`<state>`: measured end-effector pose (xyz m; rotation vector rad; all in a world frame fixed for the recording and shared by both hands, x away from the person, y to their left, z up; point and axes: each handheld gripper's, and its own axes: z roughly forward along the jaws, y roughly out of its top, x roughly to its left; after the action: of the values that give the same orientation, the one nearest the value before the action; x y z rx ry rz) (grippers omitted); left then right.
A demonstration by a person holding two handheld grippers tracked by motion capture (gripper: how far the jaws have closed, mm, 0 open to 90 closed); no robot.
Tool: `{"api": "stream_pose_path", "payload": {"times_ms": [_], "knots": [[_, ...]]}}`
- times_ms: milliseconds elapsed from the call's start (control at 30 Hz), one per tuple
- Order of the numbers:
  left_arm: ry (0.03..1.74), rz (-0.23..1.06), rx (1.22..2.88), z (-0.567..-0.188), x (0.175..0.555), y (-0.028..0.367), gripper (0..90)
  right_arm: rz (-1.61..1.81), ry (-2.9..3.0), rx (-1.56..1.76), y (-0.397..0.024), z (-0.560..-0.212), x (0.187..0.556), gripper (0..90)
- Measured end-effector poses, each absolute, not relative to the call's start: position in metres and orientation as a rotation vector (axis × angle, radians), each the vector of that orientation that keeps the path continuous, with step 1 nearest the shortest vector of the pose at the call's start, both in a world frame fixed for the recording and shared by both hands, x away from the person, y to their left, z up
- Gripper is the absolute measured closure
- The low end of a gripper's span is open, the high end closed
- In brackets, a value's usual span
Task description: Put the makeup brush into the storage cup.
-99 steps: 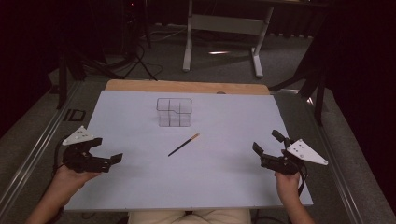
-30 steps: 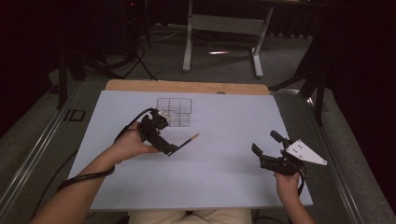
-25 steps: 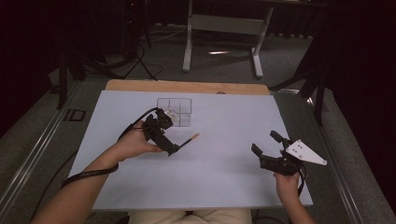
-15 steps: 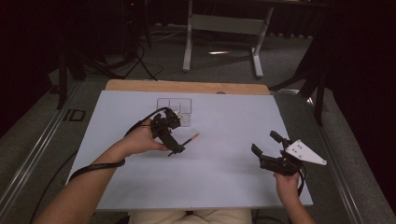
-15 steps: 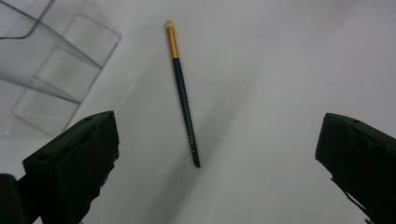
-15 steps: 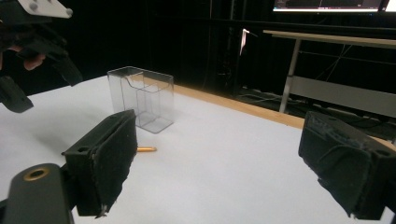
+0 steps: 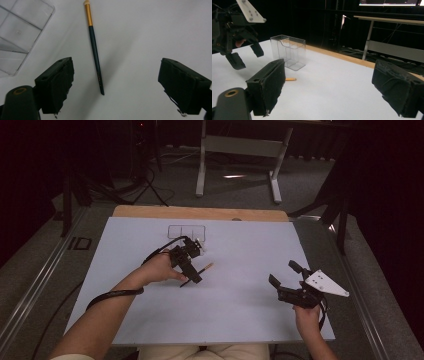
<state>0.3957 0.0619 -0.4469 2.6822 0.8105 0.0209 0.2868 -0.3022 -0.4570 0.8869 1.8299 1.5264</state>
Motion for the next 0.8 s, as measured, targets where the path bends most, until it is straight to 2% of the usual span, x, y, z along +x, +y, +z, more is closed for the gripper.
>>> {"api": "stream_pose_path", "payload": {"times_ms": [100, 167, 467, 500, 600, 800], "knots": [[0.837, 0.022, 2.681, -0.450, 0.398, 0.060, 15.7, 1.527, 1.831, 0.883, -0.302, -0.457, 0.287, 11.8], [0.841, 0.018, 2.698, -0.452, 0.399, 0.058, 20.5, 1.526, 1.833, 0.882, -0.302, -0.457, 0.287, 11.8], [0.876, -0.015, 2.731, -0.461, 0.410, 0.051, 25.3, 1.525, 1.843, 0.881, -0.302, -0.458, 0.287, 11.8], [0.883, -0.018, 2.728, -0.461, 0.412, 0.050, 30.3, 1.525, 1.844, 0.880, -0.302, -0.458, 0.287, 11.8], [0.894, -0.032, 2.743, -0.465, 0.416, 0.048, 32.9, 1.525, 1.844, 0.879, -0.302, -0.458, 0.287, 11.8], [0.925, -0.047, 2.725, -0.471, 0.425, 0.044, 45.1, 1.527, 1.849, 0.885, -0.302, -0.459, 0.288, 11.8]]}}
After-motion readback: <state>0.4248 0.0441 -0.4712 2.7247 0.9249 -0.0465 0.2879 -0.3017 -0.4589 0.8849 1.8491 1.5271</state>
